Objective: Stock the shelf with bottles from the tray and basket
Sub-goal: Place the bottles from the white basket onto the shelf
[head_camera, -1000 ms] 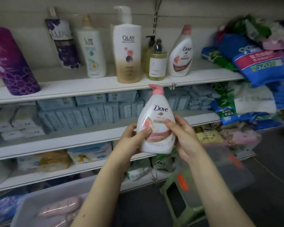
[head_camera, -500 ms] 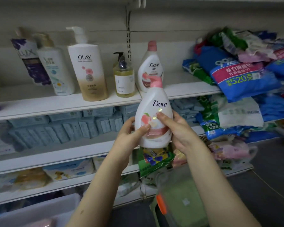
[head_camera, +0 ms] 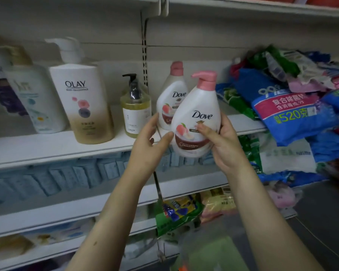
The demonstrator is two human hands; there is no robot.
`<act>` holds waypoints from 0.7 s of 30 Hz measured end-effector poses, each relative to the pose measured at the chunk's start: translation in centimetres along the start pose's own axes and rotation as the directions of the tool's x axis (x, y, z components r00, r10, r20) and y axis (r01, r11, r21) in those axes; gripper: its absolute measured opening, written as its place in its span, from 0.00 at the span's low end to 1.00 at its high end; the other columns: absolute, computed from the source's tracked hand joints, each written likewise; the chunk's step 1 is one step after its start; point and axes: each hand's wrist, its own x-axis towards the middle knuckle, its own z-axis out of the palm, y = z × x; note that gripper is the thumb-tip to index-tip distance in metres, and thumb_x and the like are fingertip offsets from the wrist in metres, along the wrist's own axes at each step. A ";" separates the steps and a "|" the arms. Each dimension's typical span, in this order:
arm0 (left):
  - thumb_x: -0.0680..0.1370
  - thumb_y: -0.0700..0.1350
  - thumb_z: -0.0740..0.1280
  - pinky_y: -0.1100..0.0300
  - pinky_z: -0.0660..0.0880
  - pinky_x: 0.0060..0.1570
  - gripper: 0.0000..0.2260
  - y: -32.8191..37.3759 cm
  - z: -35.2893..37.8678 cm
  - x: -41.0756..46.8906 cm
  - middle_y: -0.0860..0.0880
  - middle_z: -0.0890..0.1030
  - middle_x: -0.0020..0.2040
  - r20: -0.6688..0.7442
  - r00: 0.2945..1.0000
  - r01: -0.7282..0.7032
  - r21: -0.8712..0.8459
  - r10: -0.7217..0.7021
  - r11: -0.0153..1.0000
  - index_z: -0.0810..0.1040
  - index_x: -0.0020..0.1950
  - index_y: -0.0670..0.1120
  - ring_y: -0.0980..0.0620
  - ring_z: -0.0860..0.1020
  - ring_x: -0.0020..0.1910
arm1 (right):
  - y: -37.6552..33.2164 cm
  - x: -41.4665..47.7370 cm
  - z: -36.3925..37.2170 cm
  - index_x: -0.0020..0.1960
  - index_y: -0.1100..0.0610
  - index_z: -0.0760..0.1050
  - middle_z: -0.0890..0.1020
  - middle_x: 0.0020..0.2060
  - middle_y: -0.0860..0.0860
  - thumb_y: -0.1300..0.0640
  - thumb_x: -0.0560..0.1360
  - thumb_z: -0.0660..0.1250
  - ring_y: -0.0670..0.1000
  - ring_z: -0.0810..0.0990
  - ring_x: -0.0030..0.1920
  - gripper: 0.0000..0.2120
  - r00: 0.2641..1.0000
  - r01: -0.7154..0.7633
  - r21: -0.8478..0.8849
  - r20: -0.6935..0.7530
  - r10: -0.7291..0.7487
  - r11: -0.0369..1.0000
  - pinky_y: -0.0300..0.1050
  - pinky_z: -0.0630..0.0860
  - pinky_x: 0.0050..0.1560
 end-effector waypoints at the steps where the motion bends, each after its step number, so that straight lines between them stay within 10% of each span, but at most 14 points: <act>1: 0.79 0.47 0.68 0.52 0.67 0.69 0.23 -0.4 -0.2 0.7 0.65 0.72 0.65 -0.035 0.999 -0.012 0.020 0.013 1.000 0.66 0.72 0.60 0.58 0.68 0.69 | 0.1 1.0 0.1 0.70 0.58 0.68 0.81 0.59 0.56 0.56 0.61 0.76 0.54 0.81 0.59 0.39 1.000 0.002 0.001 -0.001 -0.002 1.000 0.45 0.80 0.51; 10: 0.75 0.47 0.67 0.70 0.48 0.70 0.27 -5.6 -1.3 4.5 0.43 0.57 0.76 -0.298 0.850 -0.230 0.531 0.434 0.816 0.68 0.74 0.47 0.51 0.55 0.74 | 2.9 7.0 0.3 0.69 0.58 0.68 0.82 0.59 0.56 0.62 0.65 0.73 0.54 0.81 0.59 0.33 0.999 -0.037 -0.054 0.028 0.039 0.998 0.46 0.80 0.52; 21: 0.77 0.43 0.68 0.64 0.44 0.74 0.34 -7.6 -0.9 6.8 0.38 0.47 0.78 -0.281 0.814 -0.207 0.678 0.508 0.705 0.54 0.78 0.43 0.40 0.50 0.77 | 4.8 11.0 0.3 0.68 0.53 0.67 0.81 0.60 0.54 0.62 0.68 0.72 0.53 0.80 0.60 0.31 0.992 -0.034 -0.079 0.121 0.043 0.996 0.46 0.79 0.54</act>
